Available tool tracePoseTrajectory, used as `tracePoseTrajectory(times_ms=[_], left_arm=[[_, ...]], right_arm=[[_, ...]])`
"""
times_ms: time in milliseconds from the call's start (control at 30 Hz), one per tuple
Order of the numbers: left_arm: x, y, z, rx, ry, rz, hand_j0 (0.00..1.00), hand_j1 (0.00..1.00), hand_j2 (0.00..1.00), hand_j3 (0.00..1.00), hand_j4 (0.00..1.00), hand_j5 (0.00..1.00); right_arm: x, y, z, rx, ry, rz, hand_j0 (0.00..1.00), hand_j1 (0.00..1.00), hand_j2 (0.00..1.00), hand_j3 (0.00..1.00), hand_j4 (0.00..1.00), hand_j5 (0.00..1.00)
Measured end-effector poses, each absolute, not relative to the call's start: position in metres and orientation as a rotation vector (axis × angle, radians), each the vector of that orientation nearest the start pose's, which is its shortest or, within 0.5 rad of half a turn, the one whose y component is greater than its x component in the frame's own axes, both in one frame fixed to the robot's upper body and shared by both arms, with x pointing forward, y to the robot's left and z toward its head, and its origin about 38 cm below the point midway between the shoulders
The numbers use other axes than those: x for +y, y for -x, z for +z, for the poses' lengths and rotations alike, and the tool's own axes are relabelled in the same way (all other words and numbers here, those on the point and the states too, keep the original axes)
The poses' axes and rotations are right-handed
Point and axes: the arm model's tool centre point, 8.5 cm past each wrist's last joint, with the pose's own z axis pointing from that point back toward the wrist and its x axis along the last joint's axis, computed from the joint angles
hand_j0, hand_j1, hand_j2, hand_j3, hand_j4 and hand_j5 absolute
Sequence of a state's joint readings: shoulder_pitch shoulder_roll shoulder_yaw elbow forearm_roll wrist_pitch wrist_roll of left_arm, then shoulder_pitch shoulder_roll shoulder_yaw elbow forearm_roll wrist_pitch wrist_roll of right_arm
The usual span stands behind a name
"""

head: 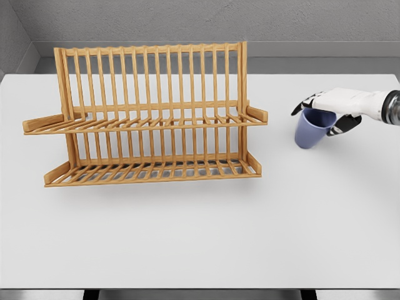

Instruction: Right arm put cup on second shelf

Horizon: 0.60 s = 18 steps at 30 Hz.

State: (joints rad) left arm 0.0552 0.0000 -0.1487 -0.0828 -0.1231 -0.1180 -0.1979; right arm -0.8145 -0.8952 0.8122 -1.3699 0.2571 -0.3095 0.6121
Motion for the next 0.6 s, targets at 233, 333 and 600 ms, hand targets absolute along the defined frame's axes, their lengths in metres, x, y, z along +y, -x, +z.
tracePoseTrajectory(times_ms=[233,333,600], left_arm=[[0.248,0.0,-0.262,-0.106,0.134,-0.289,1.0,1.0,1.0,1.0,1.0,1.0],[0.248,0.0,-0.262,-0.106,0.134,-0.289,1.0,1.0,1.0,1.0,1.0,1.0],[0.248,0.0,-0.262,-0.106,0.134,-0.289,1.0,1.0,1.0,1.0,1.0,1.0]], right_arm=[[-0.339,-0.466,0.233,-1.12,0.455,1.907,0.65,0.65,0.65,0.65,0.65,0.65],[-0.338,-0.469,0.242,-1.135,0.474,1.907,0.65,0.65,0.65,0.65,0.65,0.65],[-0.336,-0.476,0.267,-1.174,0.524,1.906,0.65,0.65,0.65,0.65,0.65,0.65]])
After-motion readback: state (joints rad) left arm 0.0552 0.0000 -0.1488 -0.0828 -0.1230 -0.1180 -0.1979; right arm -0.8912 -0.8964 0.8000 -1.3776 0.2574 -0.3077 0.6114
